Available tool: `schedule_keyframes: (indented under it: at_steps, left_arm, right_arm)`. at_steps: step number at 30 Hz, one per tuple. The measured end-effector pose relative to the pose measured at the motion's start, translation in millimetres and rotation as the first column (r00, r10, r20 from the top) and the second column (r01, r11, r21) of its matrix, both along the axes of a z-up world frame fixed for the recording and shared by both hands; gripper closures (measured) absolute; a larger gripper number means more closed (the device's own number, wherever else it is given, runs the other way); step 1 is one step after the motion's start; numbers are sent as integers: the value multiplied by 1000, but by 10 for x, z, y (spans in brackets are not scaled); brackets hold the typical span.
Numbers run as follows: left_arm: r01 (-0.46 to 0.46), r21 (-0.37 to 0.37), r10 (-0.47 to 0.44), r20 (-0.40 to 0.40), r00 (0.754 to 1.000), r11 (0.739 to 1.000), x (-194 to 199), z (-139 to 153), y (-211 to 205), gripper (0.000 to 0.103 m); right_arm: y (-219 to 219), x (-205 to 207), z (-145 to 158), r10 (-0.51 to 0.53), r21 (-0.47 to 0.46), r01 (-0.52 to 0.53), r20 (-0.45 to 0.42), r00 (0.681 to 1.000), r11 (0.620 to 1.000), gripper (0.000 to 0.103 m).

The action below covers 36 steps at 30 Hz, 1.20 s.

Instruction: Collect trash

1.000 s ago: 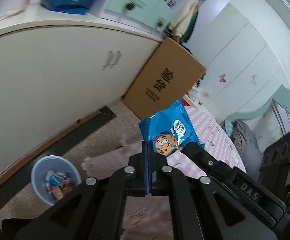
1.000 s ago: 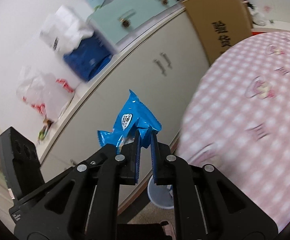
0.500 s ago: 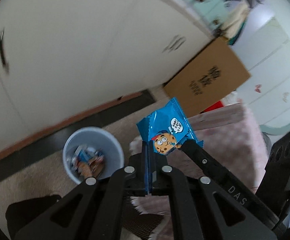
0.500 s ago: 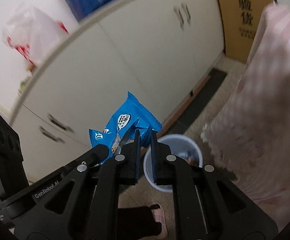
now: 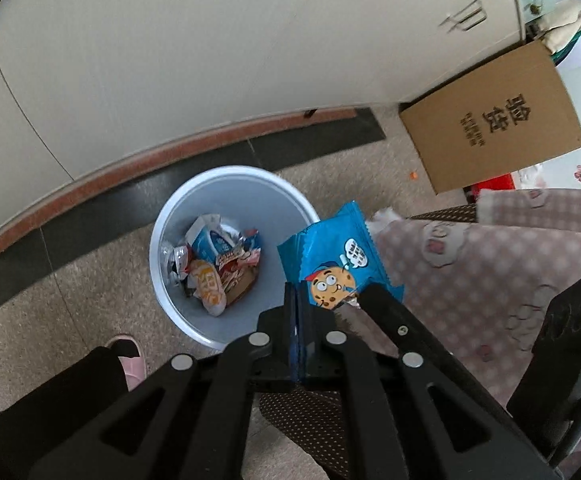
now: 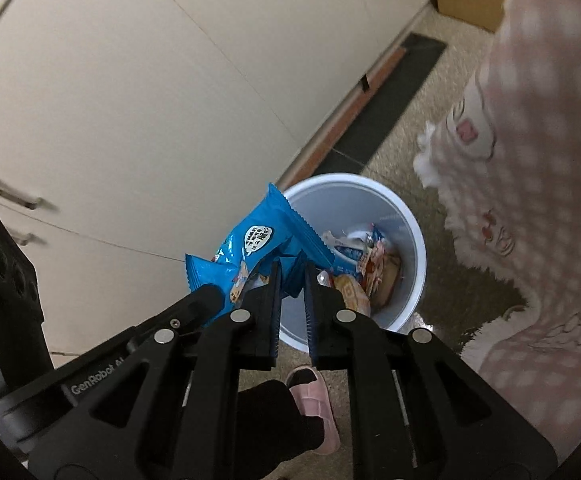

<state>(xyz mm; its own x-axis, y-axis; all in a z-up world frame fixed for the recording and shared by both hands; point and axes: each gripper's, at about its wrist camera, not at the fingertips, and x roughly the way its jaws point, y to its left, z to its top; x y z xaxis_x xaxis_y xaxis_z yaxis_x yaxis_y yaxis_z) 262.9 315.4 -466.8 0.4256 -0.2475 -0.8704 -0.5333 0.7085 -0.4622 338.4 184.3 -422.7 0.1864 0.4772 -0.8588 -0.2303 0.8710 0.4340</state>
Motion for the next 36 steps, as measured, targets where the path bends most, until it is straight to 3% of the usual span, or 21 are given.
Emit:
schedule_keyframes:
  at_steps: [2,4,5,7,12,16,22,28,32,36]
  left_arm:
    - [8,-2,-8,-38,999,1000,55,-150,0,97]
    - [-1,4,1,-72,997,1000,85,-256,26,88]
    - [-8,3,8,-83,996,1000,88,-321,56,83]
    - [-19,10,20,-100,995,1000,79,-386,92,56]
    - [-35,39,39,-109,993,999,37,-408,117,51]
    - [-20,101,31,-112,993,995,9,-184,66,49]
    - [-31,209,33,-7,999,977,-191,513,17,40]
    - [-51,344,-1,149,989,937,-540,1588,-181,33]
    - [-89,465,-36,253,967,881,-815,2359,-453,31]
    - [-94,524,-113,349,930,846,-1091,3012,-799,28]
  right_arm:
    - [9,53,-150,-4,8,4,-27,1000,1000,80]
    - [-23,94,-273,-31,-23,31,-40,999,999,60]
    - [-66,116,-342,-50,-21,49,-53,997,999,59]
    - [-134,145,-406,-64,-22,62,-67,996,998,59]
    - [-123,92,-397,-26,-80,23,-45,999,997,59]
    - [-73,-16,-149,21,-131,-18,21,1000,991,59]
    - [-152,-174,442,28,-148,-9,129,991,989,58]
    - [-333,-509,1366,27,-102,2,285,958,995,57]
    - [-524,-889,2181,17,-57,9,445,895,998,53]
    - [-834,-1273,2860,-22,-37,52,565,825,998,47]
